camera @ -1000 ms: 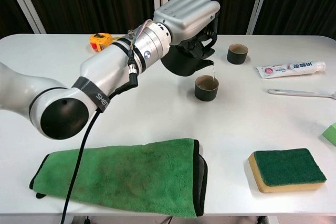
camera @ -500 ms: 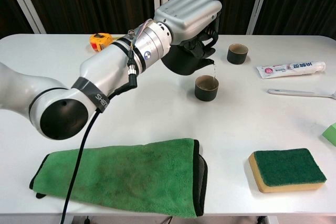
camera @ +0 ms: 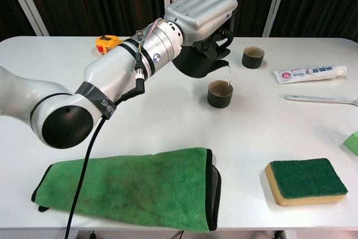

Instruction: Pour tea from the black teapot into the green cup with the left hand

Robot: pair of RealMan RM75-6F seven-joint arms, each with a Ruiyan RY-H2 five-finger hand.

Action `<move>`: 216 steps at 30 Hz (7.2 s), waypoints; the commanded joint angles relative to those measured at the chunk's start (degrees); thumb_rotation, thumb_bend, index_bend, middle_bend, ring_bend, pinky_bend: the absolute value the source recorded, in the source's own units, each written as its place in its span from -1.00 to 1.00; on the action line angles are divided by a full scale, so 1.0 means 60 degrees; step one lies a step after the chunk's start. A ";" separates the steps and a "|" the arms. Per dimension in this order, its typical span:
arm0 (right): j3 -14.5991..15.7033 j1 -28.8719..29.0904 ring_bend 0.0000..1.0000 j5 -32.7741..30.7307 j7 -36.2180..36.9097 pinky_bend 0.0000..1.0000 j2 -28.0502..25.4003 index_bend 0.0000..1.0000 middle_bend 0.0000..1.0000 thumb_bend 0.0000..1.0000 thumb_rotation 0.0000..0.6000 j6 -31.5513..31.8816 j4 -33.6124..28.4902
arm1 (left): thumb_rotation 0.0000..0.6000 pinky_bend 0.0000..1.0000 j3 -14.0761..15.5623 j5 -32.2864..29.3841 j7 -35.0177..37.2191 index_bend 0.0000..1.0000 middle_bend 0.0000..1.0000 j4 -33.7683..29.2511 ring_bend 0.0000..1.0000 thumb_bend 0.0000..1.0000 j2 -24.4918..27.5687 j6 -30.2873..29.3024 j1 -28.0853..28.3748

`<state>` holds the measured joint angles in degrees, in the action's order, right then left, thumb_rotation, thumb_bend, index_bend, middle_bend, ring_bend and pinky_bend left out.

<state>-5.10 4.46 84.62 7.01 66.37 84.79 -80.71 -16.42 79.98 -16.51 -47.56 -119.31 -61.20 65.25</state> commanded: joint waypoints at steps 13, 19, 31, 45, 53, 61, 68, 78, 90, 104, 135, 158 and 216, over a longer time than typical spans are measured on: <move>0.0003 -0.0005 -1.00 -0.0027 0.0005 -1.00 0.0007 -1.00 -1.00 -0.62 1.00 -0.0022 0.0027 | 1.00 0.38 0.0056 0.0100 -0.0052 1.00 1.00 0.0156 1.00 -0.12 -0.0066 -0.0035 0.0010; 0.0001 -0.0015 -1.00 -0.0019 0.0004 -1.00 0.0005 -1.00 -1.00 -0.61 1.00 0.0005 0.0026 | 1.00 0.38 0.0086 0.0173 -0.0108 1.00 1.00 0.0228 1.00 -0.12 -0.0096 -0.0097 0.0021; -0.0002 -0.0025 -1.00 -0.0019 0.0015 -1.00 -0.0005 -1.00 -1.00 -0.62 1.00 0.0020 0.0018 | 1.00 0.38 0.0119 0.0256 -0.0214 1.00 1.00 0.0248 1.00 -0.11 -0.0040 -0.0150 0.0013; 0.0001 -0.0024 -1.00 -0.0032 -0.0016 -1.00 -0.0016 -1.00 -1.00 -0.61 1.00 -0.0003 -0.0003 | 1.00 0.38 0.0278 0.0466 -0.0546 1.00 1.00 0.0326 1.00 -0.10 0.0070 -0.0246 0.0011; 0.0005 -0.0028 -1.00 -0.0018 -0.0042 -1.00 -0.0005 -1.00 -1.00 -0.62 1.00 0.0016 -0.0020 | 1.00 0.38 0.0310 0.0514 -0.0635 1.00 1.00 0.0219 1.00 -0.09 0.0134 -0.0311 -0.0036; 0.0009 -0.0014 -1.00 -0.0012 -0.0059 -1.00 0.0014 -1.00 -1.00 -0.62 1.00 -0.0007 -0.0020 | 1.00 0.38 0.0304 0.0475 -0.0722 1.00 1.00 0.0116 1.00 -0.09 0.0192 -0.0286 -0.0093; 0.0009 -0.0016 -1.00 -0.0029 -0.0076 -1.00 0.0006 -1.00 -1.00 -0.62 1.00 -0.0018 -0.0027 | 1.00 0.38 0.0313 0.0470 -0.0793 1.00 1.00 0.0028 1.00 -0.09 0.0233 -0.0308 -0.0148; 0.0020 -0.0027 -1.00 -0.0027 -0.0092 -1.00 0.0008 -1.00 -1.00 -0.62 1.00 -0.0016 -0.0032 | 1.00 0.38 0.0235 0.0347 -0.0710 1.00 1.00 -0.0122 1.00 -0.09 0.0259 -0.0262 -0.0227; 0.0021 -0.0004 -1.00 -0.0072 -0.0108 -1.00 0.0052 -1.00 -1.00 -0.62 1.00 -0.0097 0.0008 | 1.00 0.38 0.0051 0.0091 -0.0399 1.00 1.00 -0.0382 1.00 -0.09 0.0245 -0.0186 -0.0333; 0.0047 0.0019 -1.00 -0.0104 -0.0132 -1.00 0.0097 -1.00 -1.00 -0.62 1.00 -0.0201 0.0096 | 1.00 0.38 -0.0941 -0.1016 0.1104 1.00 1.00 -0.1692 1.00 -0.07 0.0469 -0.0101 -0.0706; 0.0022 0.0226 -1.00 0.0220 -0.1255 -1.00 0.0006 -1.00 -1.00 -0.61 1.00 -0.0034 -0.1026 | 1.00 0.37 0.1027 -0.0469 0.4275 1.00 1.00 -0.1868 1.00 -0.12 0.2260 -0.1684 -0.4316; 0.0091 0.0272 -1.00 0.0201 -0.1694 -1.00 0.0029 -1.00 -1.00 -0.61 1.00 -0.0121 -0.1233 | 0.75 0.34 0.1360 0.0150 0.5912 1.00 1.00 0.1246 0.99 -0.21 0.0825 -0.1490 -0.4596; 0.0067 0.0169 -1.00 0.0178 -0.1560 -1.00 0.0083 -1.00 -1.00 -0.61 1.00 0.0135 -0.0962 | -0.89 -0.62 0.2029 0.0828 0.3771 -0.71 -0.64 -0.1173 -0.81 -0.79 0.3822 -0.3584 -0.6226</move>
<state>-4.74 5.61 85.61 -2.46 66.74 85.40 -86.89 -6.40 86.18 11.83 -41.35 -107.24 -82.61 33.82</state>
